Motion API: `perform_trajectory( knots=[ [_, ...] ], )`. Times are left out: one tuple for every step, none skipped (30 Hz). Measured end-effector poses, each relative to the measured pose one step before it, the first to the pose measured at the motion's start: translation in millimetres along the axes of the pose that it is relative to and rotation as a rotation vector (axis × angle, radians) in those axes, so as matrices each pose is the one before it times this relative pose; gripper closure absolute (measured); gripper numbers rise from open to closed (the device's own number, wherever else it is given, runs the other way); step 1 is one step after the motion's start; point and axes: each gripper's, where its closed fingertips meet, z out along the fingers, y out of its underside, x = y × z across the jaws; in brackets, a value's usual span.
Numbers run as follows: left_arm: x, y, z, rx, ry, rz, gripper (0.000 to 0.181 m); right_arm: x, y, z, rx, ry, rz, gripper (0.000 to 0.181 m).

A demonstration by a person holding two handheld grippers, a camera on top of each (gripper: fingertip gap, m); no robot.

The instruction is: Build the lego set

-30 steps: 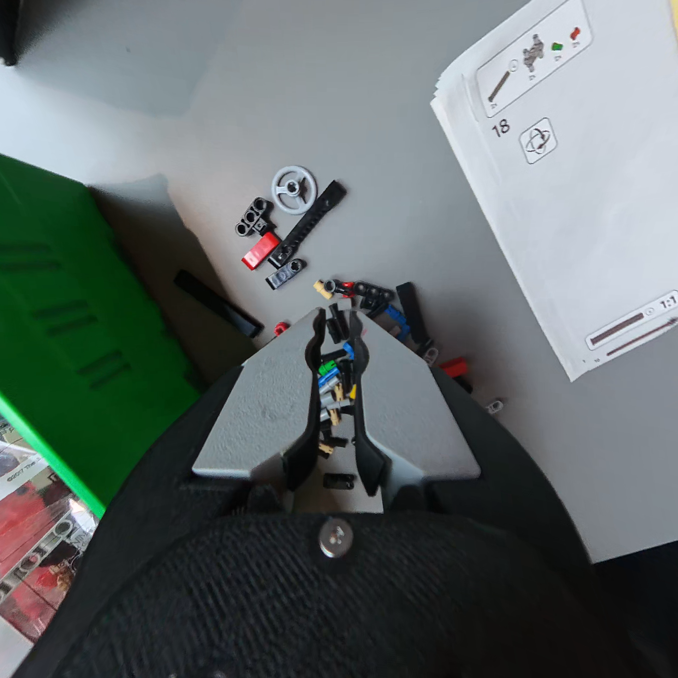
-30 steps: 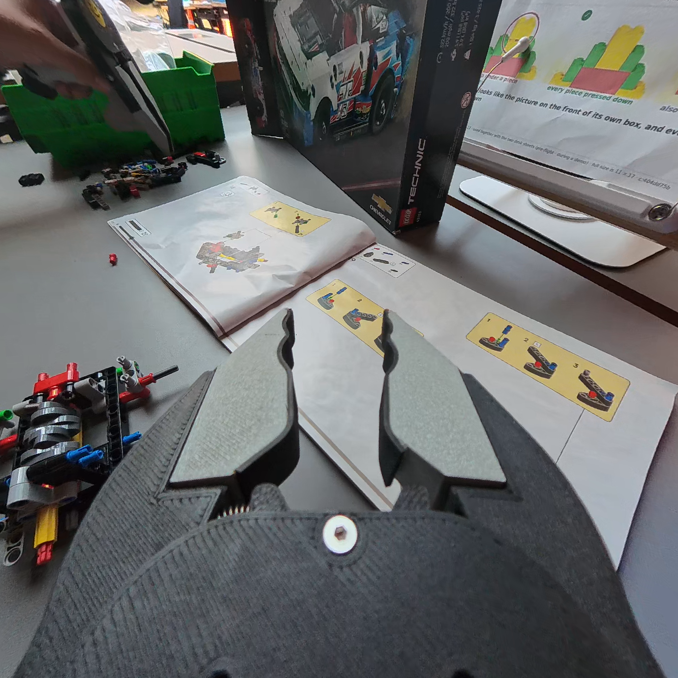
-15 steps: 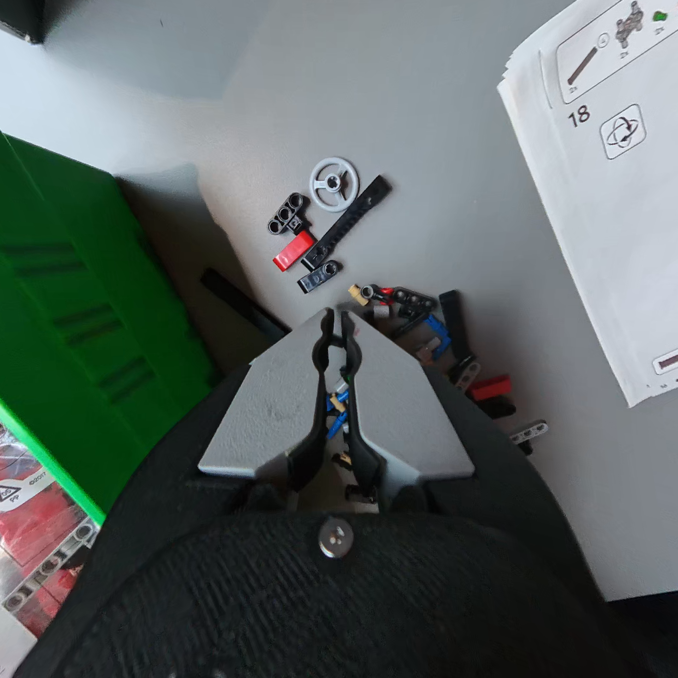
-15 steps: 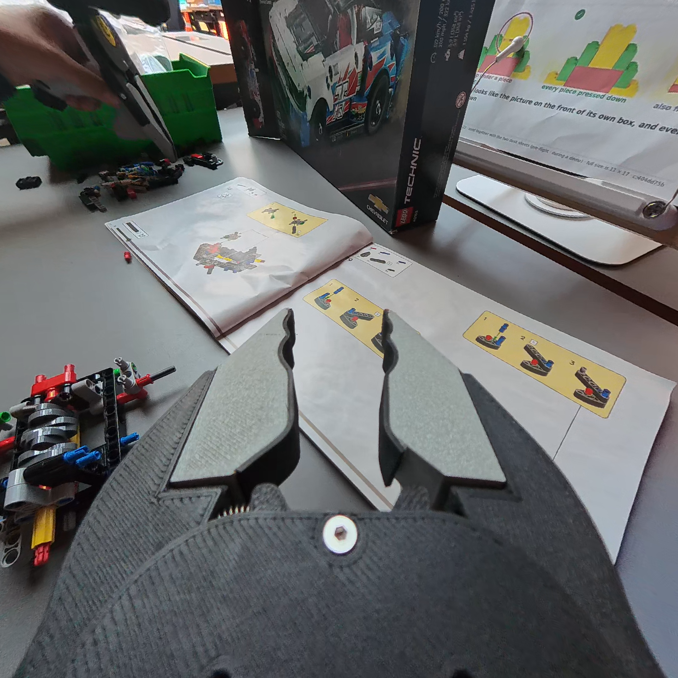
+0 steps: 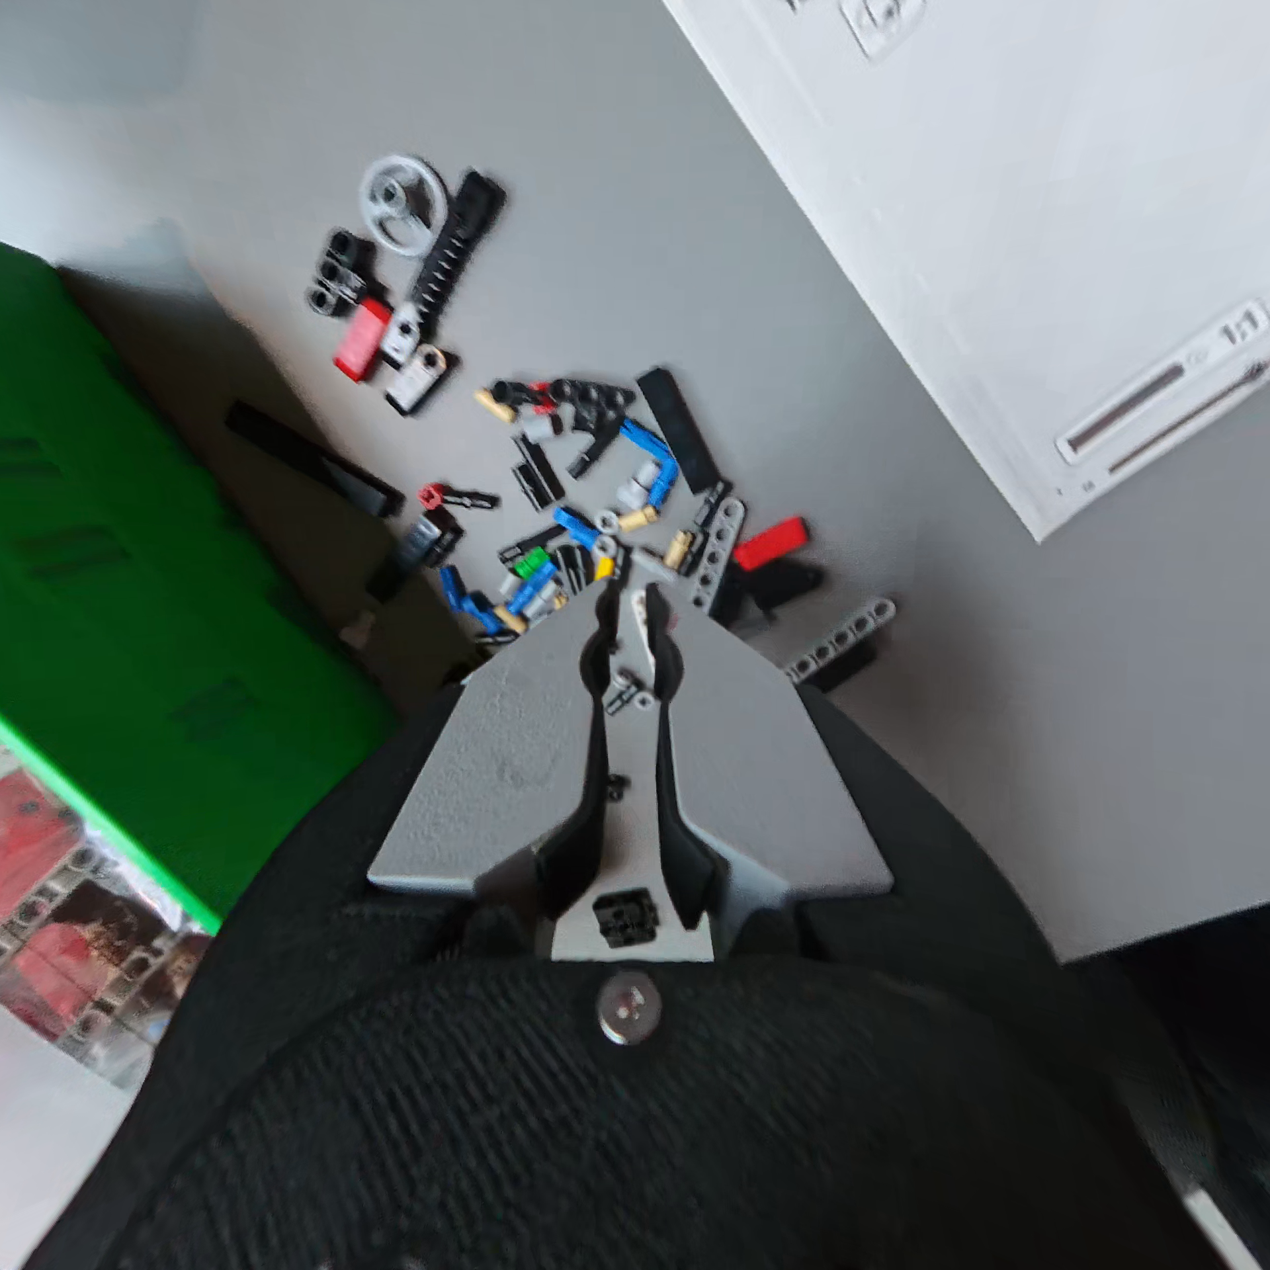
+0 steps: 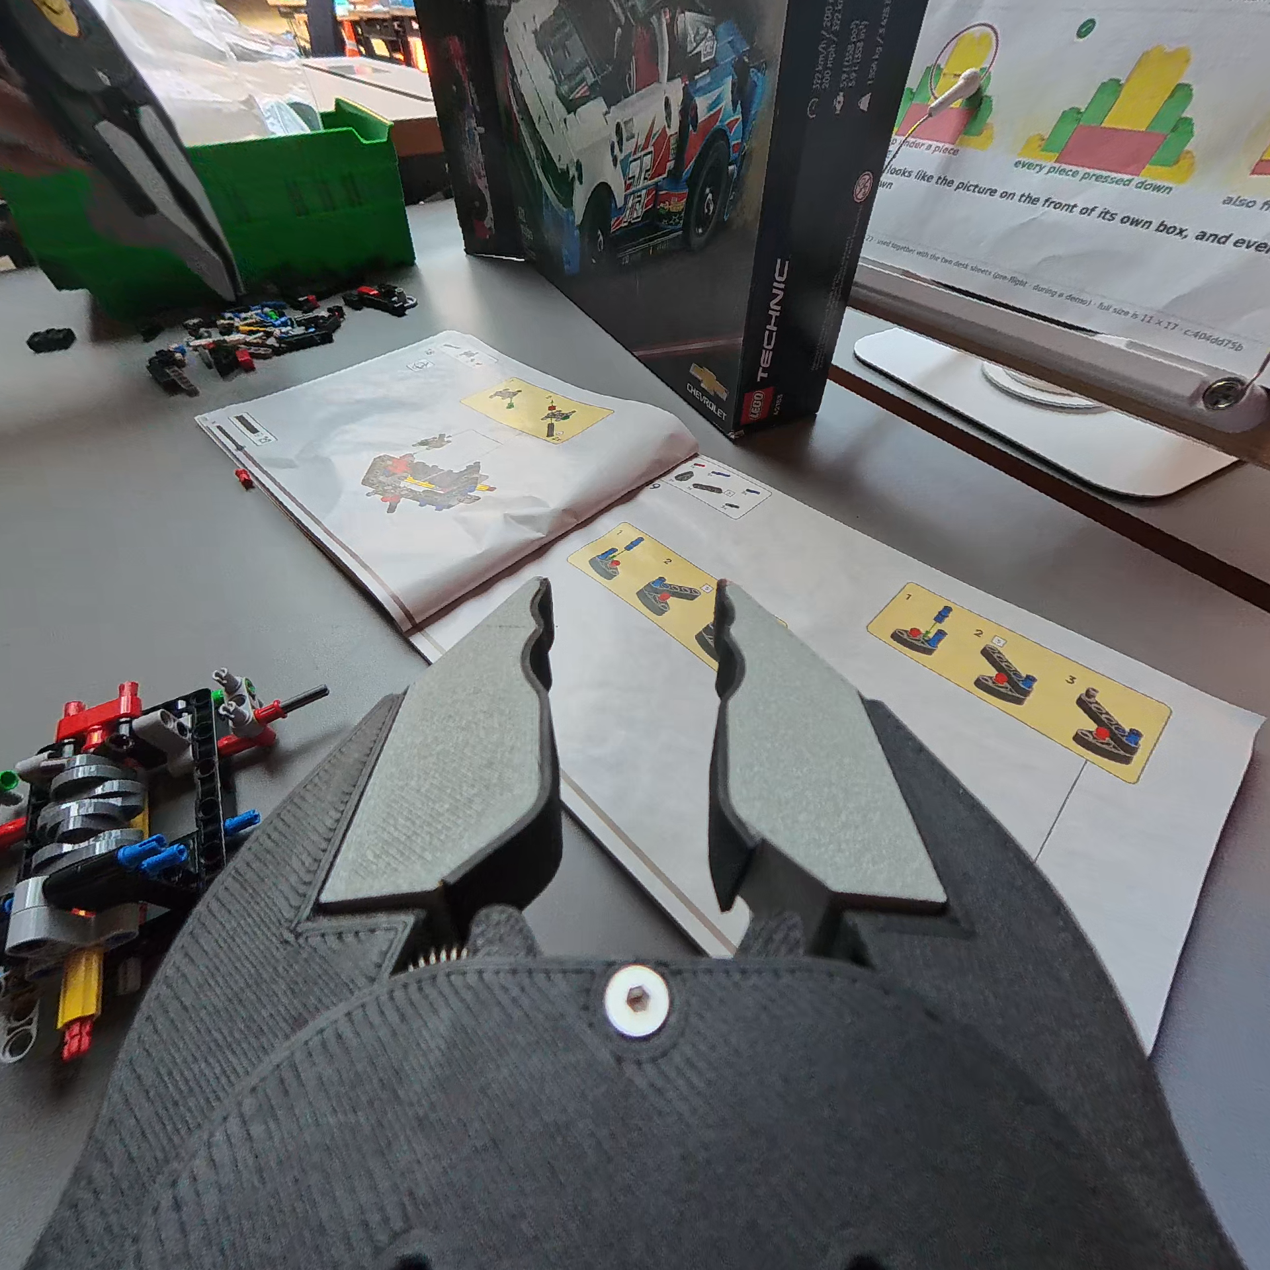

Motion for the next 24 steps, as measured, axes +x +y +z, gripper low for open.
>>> perform_trajectory(
  knots=[
    [5.10,7.21,0.84,-0.0200,0.0120,0.0031,0.176,-0.14,0.00,0.04,-0.0001,-0.0006,-0.0004,0.137],
    [4.18,7.17,1.42,-0.0222,0.0120,-0.0001,0.175,-0.12,-0.03,0.16,-0.0001,-0.0001,-0.0004,0.137],
    [2.33,6.52,1.50,-0.0193,0.0038,0.0023,0.175,-0.10,0.02,0.03,-0.0002,-0.0002,-0.0003,0.137],
    [1.29,5.24,1.63,-0.0142,0.0005,0.0042,0.175,-0.20,0.01,0.14,-0.0004,-0.0005,0.0000,0.137],
    [0.52,3.22,1.71,-0.0057,0.0008,0.0017,0.175,-0.23,0.02,-0.01,-0.0001,-0.0003,-0.0005,0.137],
    [0.49,1.87,2.09,-0.0023,0.0061,-0.0049,0.175,-0.03,-0.11,-0.02,0.0002,0.0007,-0.0014,0.137],
    [0.82,1.61,2.40,-0.0047,0.0111,-0.0079,0.174,0.09,0.07,-0.04,-0.0005,0.0015,-0.0016,0.137],
    [1.21,0.92,2.41,-0.0037,0.0131,-0.0060,0.173,0.15,0.12,-0.03,-0.0010,0.0015,-0.0005,0.137],
    [1.08,-0.18,2.21,-0.0001,0.0106,-0.0025,0.173,0.00,-0.06,-0.19,0.0001,0.0008,0.0003,0.137],
    [1.12,-0.44,2.15,-0.0001,0.0086,0.0009,0.173,0.18,-0.03,-0.20,0.0008,0.0010,0.0007,0.137],
    [1.18,-0.26,2.09,-0.0028,0.0083,0.0026,0.173,0.15,-0.11,-0.31,0.0008,0.0011,0.0007,0.137],
    [0.74,-1.66,1.25,0.0049,0.0050,0.0006,0.177,0.29,-0.14,-0.33,0.0011,0.0013,0.0005,0.137],
    [0.14,-0.01,1.45,-0.0062,0.0030,-0.0017,0.175,0.26,-0.29,-0.33,0.0015,0.0010,0.0004,0.137],
    [-1.19,1.26,1.57,-0.0140,-0.0069,-0.0022,0.174,0.16,-0.09,-0.10,0.0010,0.0005,0.0007,0.137],
    [-2.22,-0.84,-0.16,0.0014,-0.0162,0.0010,0.175,0.22,0.00,-0.04,0.0000,-0.0002,0.0010,0.137],
    [-0.17,0.82,0.14,-0.0086,-0.0028,0.0032,0.174,-0.23,0.00,0.07,-0.0002,-0.0017,0.0005,0.137],
    [0.44,-0.09,0.03,-0.0014,0.0003,0.0045,0.174,-0.12,0.13,0.16,-0.0007,-0.0015,-0.0001,0.137],
    [0.81,0.46,0.06,-0.0036,0.0032,0.0048,0.173,-0.22,0.15,0.22,-0.0009,-0.0013,-0.0008,0.137],
    [-0.13,0.87,-0.19,-0.0055,-0.0021,0.0034,0.174,-0.31,0.03,0.24,-0.0008,-0.0013,-0.0009,0.137],
    [-0.61,1.33,-0.21,-0.0068,-0.0036,0.0020,0.174,-0.30,0.16,0.14,-0.0008,-0.0015,-0.0006,0.137],
    [-0.99,0.75,-0.41,-0.0026,-0.0034,-0.0003,0.174,-0.25,0.13,0.23,-0.0008,-0.0012,-0.0003,0.137],
    [-0.88,0.02,-0.85,0.0026,-0.0014,-0.0029,0.174,-0.27,0.00,0.07,-0.0002,-0.0009,-0.0006,0.137],
    [-0.58,-0.21,-1.13,0.0043,0.0018,-0.0029,0.174,-0.09,0.02,-0.05,0.0000,0.0000,-0.0007,0.137],
    [-0.85,-0.47,-1.29,0.0048,-0.0014,-0.0008,0.174,-0.04,0.02,-0.08,0.0001,0.0000,-0.0001,0.137]
  ],
)
